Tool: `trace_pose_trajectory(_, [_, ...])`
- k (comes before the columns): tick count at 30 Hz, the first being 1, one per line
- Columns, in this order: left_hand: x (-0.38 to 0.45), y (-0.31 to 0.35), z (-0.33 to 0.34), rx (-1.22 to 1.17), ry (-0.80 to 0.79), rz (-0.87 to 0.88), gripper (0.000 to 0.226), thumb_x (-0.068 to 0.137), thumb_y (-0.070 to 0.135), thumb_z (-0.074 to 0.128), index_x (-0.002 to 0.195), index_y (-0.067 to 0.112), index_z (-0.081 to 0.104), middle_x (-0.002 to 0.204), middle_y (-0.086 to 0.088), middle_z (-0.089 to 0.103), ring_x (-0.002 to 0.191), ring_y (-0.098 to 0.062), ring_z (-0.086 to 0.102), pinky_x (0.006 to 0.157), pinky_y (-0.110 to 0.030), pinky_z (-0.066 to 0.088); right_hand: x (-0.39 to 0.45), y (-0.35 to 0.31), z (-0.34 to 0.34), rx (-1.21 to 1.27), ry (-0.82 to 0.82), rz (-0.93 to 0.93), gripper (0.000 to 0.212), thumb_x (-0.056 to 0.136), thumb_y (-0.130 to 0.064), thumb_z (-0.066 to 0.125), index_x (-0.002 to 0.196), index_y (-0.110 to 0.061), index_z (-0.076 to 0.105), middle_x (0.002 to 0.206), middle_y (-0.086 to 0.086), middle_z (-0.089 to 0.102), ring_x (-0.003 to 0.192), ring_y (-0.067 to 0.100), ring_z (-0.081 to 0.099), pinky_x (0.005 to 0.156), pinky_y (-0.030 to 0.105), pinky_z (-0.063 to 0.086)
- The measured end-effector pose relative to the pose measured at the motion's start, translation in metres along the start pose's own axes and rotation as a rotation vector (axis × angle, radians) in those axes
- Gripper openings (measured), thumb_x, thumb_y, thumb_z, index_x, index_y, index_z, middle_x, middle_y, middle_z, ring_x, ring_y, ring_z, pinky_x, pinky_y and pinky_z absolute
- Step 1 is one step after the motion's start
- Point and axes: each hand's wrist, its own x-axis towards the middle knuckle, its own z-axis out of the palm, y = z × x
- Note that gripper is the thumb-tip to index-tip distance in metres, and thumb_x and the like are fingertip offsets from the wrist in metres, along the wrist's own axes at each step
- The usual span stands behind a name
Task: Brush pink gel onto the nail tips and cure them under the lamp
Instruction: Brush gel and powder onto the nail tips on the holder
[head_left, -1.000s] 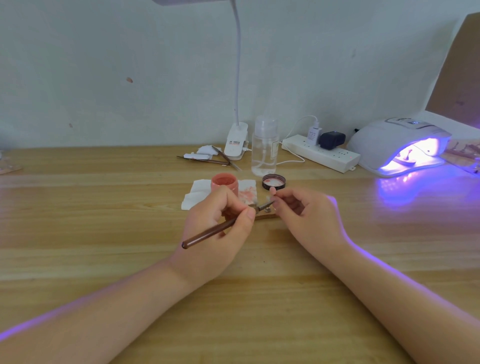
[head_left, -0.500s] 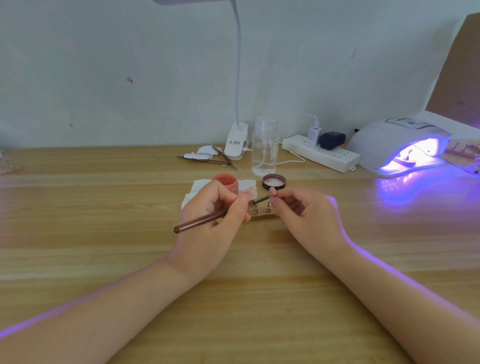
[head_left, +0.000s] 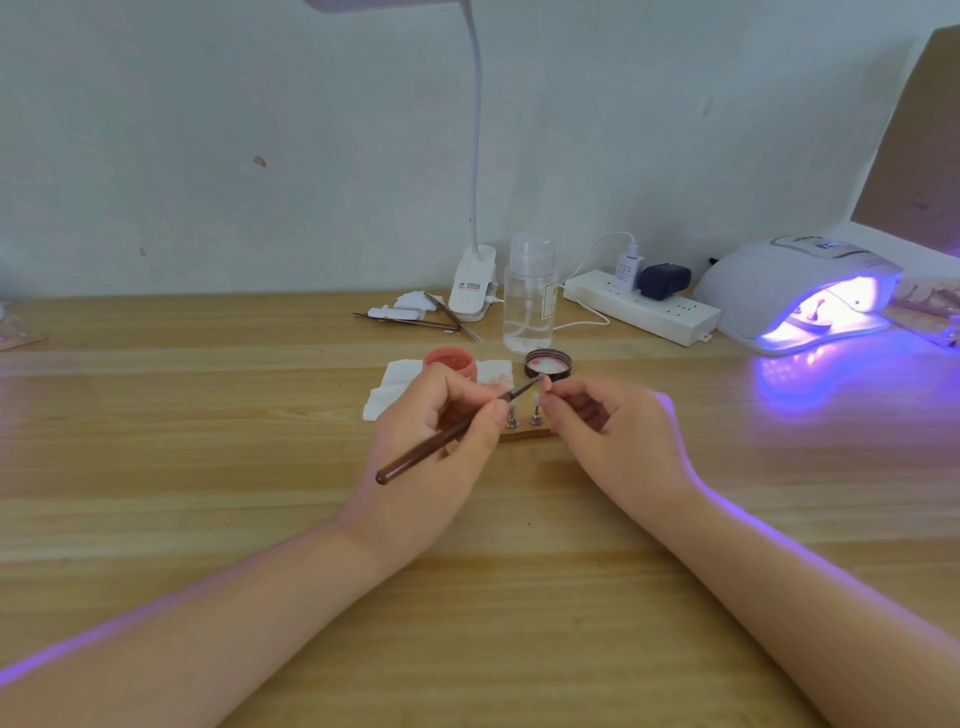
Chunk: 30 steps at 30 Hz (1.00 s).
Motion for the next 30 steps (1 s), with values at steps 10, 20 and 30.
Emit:
trace_pose_trajectory(10, [-0.0019, 0.0048, -0.0012, 0.036, 0.012, 0.064, 0.019, 0.087, 0.005, 0.063, 0.077, 0.02, 0.056, 0.075, 0.019, 0.065, 0.072, 0.012, 0.058, 0.072, -0.001, 0.039, -0.0003, -0.0024, 0.0002, 0.02, 0.018, 0.016, 0.009, 0.084, -0.01, 0.069, 0.082, -0.017, 0.074, 0.06, -0.017, 0.064, 0.059, -0.008, 0.058, 0.061, 0.003, 0.042])
trace_pose_trajectory(20, [-0.0033, 0.0033, -0.0019, 0.049, -0.042, 0.109, 0.011, 0.082, 0.005, 0.061, 0.076, 0.01, 0.054, 0.075, 0.002, 0.059, 0.064, 0.002, 0.054, 0.068, -0.004, 0.04, -0.0003, -0.0037, -0.001, -0.01, 0.011, 0.016, 0.007, 0.084, -0.009, 0.069, 0.086, -0.013, 0.074, 0.065, -0.014, 0.066, 0.061, -0.005, 0.059, 0.062, 0.005, 0.044])
trace_pose_trajectory(30, [0.0009, -0.0034, -0.0002, -0.04, 0.061, -0.002, 0.023, 0.089, 0.01, 0.062, 0.077, 0.029, 0.056, 0.09, -0.002, 0.066, 0.086, 0.007, 0.062, 0.072, -0.006, 0.043, -0.0009, -0.0051, -0.0004, 0.012, 0.004, 0.028, 0.006, 0.084, -0.011, 0.069, 0.085, -0.014, 0.074, 0.066, -0.012, 0.067, 0.061, -0.004, 0.059, 0.062, 0.006, 0.046])
